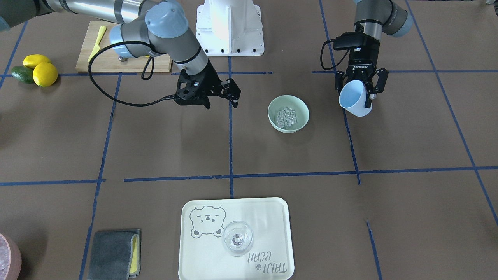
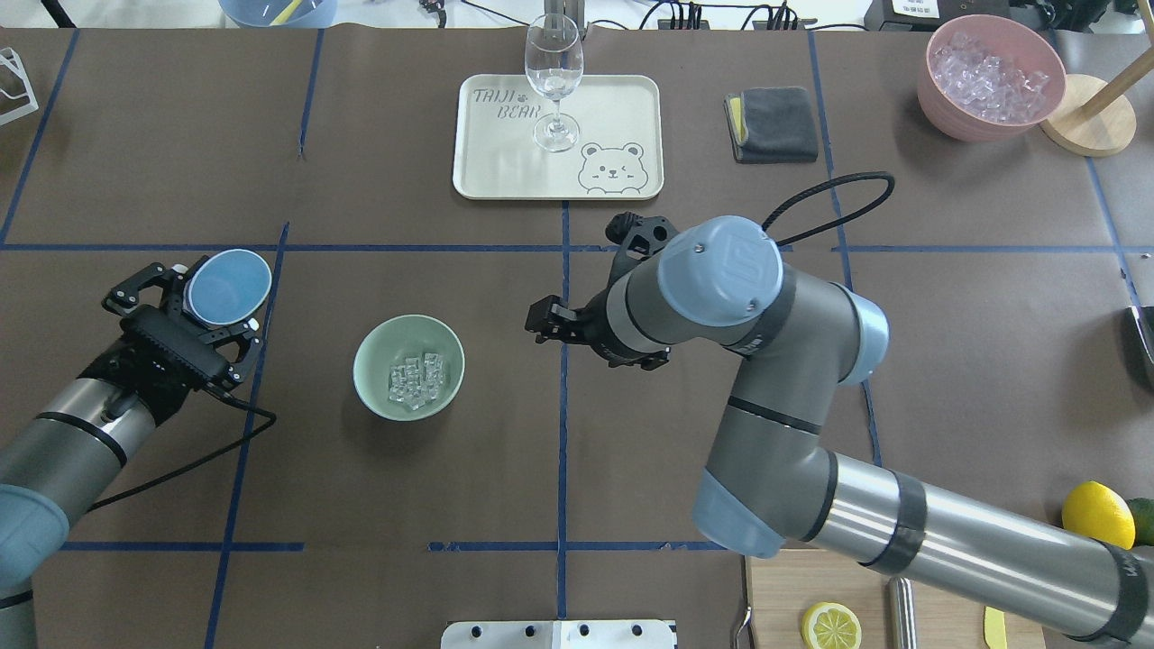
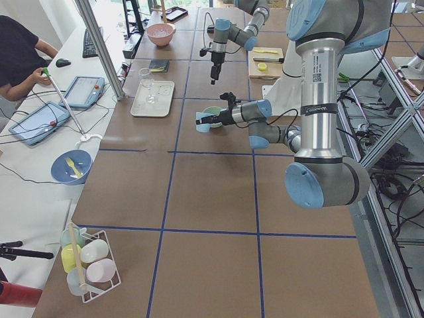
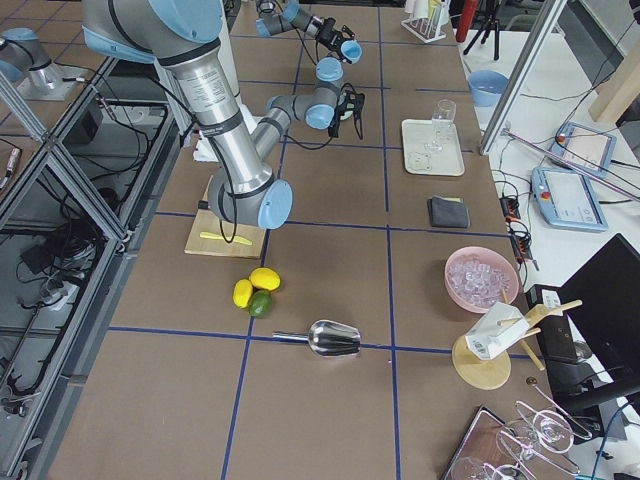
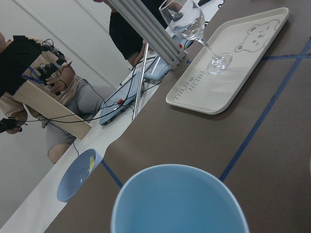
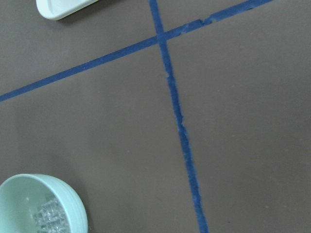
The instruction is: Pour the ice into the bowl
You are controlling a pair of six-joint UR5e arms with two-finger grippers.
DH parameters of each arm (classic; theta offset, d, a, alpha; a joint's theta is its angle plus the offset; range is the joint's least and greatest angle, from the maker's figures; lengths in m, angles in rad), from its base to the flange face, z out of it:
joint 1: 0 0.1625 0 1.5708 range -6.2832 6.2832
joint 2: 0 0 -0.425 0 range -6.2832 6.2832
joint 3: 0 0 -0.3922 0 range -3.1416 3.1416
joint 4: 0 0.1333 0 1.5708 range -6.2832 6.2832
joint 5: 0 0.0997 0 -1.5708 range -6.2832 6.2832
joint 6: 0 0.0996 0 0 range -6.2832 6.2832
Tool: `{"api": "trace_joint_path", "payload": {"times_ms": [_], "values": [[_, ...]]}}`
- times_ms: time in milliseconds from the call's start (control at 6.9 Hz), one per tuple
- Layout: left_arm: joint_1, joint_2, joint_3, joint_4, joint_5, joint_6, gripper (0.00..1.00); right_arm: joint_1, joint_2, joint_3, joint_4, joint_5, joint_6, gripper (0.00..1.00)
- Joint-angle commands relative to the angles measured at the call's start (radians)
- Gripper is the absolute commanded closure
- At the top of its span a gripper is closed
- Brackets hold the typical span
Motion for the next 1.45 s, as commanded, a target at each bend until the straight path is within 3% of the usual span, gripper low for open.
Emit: {"api": "trace_joint_path", "payload": {"times_ms": [0, 145, 580, 725, 870, 1014, 1304], "values": [[-0.079, 0.041, 0.006, -0.006, -0.072, -0.131, 1.0, -0.059, 0.154, -0.152, 0.0, -0.095, 0.027, 0.0], [-0.128, 0.047, 0.01, -0.012, -0.201, -0.314, 1.0, -0.071, 0.238, -0.251, 0.001, -0.103, 0.027, 0.0], [-0.246, 0.07, 0.024, -0.02, -0.355, -0.315, 1.0, -0.108, 0.285, -0.355, 0.003, -0.121, 0.035, 0.03], [-0.286, 0.07, 0.044, -0.046, -0.427, -0.313, 1.0, -0.108, 0.312, -0.395, 0.003, -0.122, 0.038, 0.24], [-0.306, 0.071, 0.113, -0.134, -0.466, -0.312, 1.0, -0.116, 0.311, -0.401, 0.003, -0.122, 0.041, 0.74], [-0.329, 0.071, 0.15, -0.187, -0.495, -0.295, 1.0, -0.116, 0.314, -0.401, 0.003, -0.122, 0.041, 1.0], [-0.355, 0.085, 0.161, -0.192, -0.541, -0.296, 1.0, -0.115, 0.315, -0.391, 0.007, -0.12, 0.03, 1.0]]}}
